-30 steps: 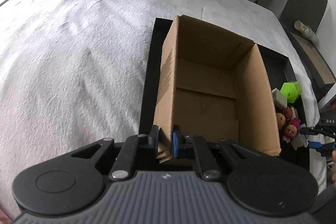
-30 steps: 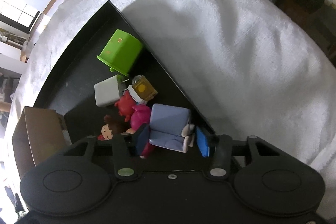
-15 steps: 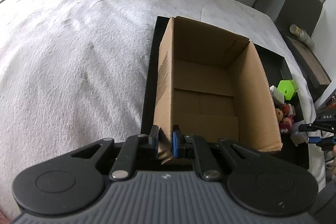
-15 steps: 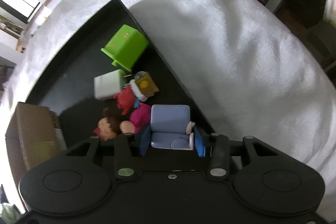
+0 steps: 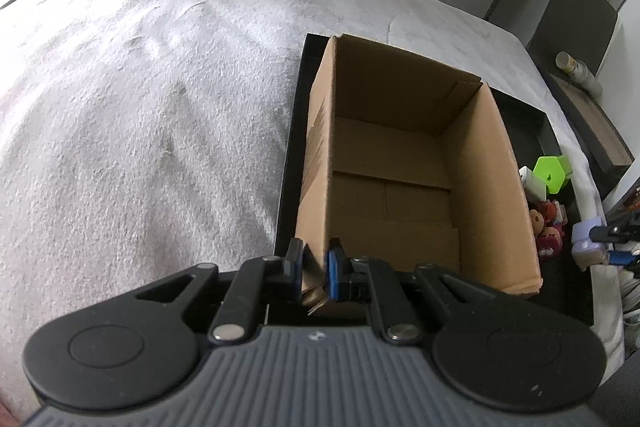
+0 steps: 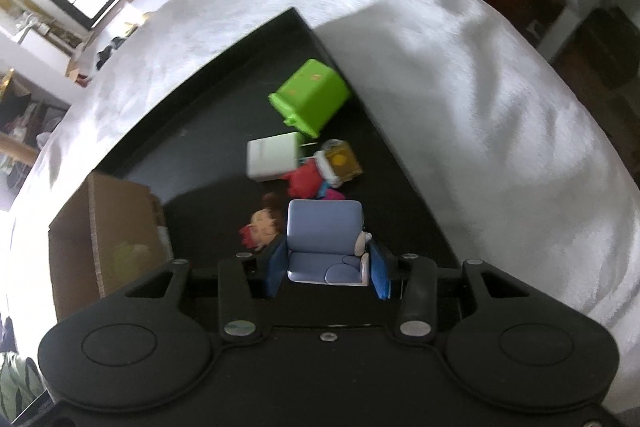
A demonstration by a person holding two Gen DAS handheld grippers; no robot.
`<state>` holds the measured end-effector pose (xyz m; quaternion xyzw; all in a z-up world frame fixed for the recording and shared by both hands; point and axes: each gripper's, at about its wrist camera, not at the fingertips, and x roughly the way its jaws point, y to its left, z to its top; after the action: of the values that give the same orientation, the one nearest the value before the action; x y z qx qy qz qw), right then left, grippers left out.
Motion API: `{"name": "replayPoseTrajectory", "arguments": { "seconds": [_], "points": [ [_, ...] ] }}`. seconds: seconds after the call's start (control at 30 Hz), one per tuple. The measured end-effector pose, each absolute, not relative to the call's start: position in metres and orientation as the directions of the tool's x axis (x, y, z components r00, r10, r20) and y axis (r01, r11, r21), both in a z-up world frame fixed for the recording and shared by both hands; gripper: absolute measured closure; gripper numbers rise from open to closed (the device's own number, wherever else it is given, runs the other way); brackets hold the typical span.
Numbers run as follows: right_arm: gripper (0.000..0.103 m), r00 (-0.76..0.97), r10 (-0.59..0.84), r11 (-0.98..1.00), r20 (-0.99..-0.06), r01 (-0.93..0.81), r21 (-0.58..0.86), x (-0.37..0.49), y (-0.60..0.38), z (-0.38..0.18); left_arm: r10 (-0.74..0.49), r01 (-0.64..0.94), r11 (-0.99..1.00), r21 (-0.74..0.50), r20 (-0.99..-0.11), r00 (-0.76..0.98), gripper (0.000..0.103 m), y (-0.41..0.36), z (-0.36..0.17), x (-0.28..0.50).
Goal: Organize rigid objects
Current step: 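Carry the lavender armchair into the box and open the right gripper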
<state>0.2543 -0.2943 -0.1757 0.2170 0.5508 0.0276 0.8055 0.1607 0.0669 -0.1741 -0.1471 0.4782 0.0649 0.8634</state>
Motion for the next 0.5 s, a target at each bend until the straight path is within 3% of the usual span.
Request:
{"name": "replayPoseTrajectory", "arguments": {
  "seconds": [0.5],
  "points": [
    [0.061,0.461,0.337,0.932,-0.821,-0.039,0.360,0.259,-0.224,-0.102,-0.032,-0.247,0.949,-0.198,-0.837,0.546,0.091,0.068,-0.176,0.158]
  ]
}}
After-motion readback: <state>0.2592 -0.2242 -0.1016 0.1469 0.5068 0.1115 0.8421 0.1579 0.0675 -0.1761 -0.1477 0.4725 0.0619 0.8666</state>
